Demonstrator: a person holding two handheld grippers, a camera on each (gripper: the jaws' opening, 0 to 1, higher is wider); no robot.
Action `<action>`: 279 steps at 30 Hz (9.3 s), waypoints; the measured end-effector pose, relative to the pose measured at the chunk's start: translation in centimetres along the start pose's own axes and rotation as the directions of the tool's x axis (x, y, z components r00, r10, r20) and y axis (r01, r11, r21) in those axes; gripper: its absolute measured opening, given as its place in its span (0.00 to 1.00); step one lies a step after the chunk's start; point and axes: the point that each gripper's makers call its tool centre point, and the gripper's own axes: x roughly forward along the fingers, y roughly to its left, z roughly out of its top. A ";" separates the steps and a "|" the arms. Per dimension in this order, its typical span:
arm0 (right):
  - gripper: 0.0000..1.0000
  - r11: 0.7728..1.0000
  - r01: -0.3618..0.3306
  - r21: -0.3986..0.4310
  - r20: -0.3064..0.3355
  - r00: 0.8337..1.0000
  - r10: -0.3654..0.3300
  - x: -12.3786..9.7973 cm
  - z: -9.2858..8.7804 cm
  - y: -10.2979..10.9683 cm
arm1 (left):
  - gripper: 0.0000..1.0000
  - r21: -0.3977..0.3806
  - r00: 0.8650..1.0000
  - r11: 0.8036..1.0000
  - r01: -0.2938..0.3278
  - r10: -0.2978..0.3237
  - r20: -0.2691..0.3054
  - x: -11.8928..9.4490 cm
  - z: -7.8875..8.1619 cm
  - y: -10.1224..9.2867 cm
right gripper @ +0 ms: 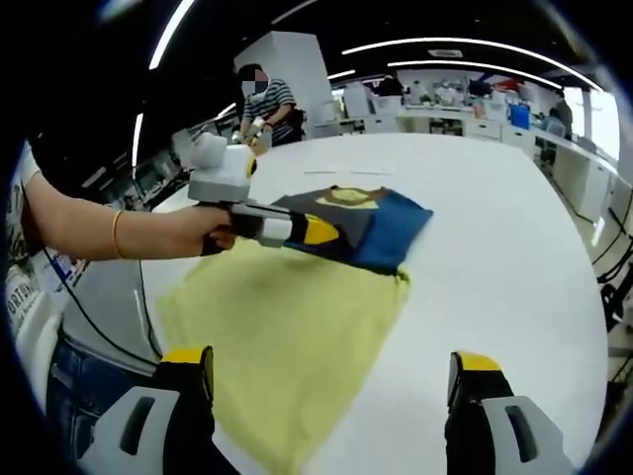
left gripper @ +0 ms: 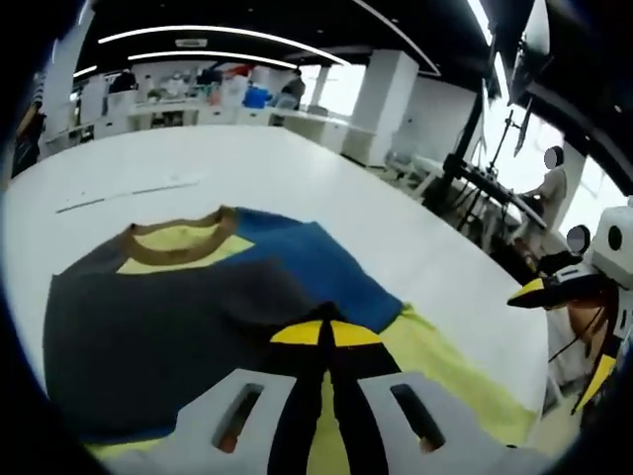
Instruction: Fold the garment on the visible template until the final outline fits inside the template.
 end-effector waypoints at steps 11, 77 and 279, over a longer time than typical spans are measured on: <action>0.98 1.000 0.008 0.008 -0.011 1.000 -0.008 -0.3 -0.6 -0.2 | 0.23 -0.175 0.999 0.984 -0.032 0.024 -0.048 -0.1 -2.0 0.2; 0.98 1.000 0.017 0.007 -0.018 1.000 -0.017 -0.2 -1.2 -0.5 | 0.19 0.225 0.984 0.959 0.175 -0.163 -0.069 4.2 1.1 -7.0; 0.00 0.681 -0.462 -0.568 -0.542 0.833 0.113 -6.4 -5.1 9.4 | 0.01 0.400 0.804 0.842 0.361 -0.063 -0.592 -31.5 -14.0 -0.1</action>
